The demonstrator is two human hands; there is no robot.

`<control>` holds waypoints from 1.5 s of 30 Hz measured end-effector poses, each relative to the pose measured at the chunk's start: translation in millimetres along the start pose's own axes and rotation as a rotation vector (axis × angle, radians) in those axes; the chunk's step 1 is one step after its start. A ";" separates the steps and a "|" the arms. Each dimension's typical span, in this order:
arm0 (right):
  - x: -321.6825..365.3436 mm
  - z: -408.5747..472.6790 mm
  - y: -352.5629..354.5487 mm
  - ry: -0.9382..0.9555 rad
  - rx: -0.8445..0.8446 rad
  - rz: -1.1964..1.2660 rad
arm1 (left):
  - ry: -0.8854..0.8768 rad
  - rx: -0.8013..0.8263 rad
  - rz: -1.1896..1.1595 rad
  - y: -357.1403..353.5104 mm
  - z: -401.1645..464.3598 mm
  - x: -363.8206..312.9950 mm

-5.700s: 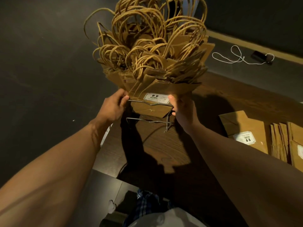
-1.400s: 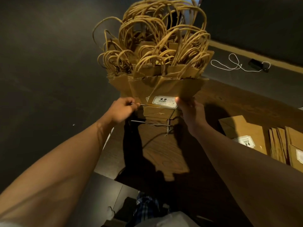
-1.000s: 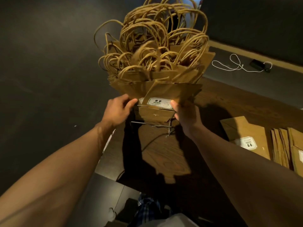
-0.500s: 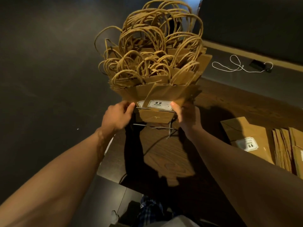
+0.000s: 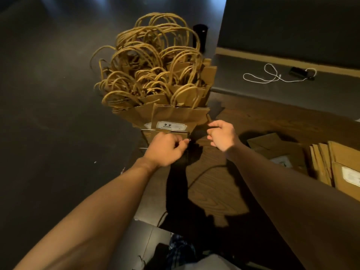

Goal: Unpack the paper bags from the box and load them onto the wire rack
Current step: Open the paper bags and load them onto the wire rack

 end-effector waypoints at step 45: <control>-201.1 -47.3 210.0 -0.493 -0.192 0.027 | 0.633 0.313 -0.656 -261.8 63.1 -121.3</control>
Point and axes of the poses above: each hand's wrist, its own z-axis towards the middle knuckle, its own y-axis out of the back of the hand, x = y × z, the point moved 8 cm from there along z, towards the middle knuckle, and after that the axes turned 2 degrees about x, right-handed, at the moved point
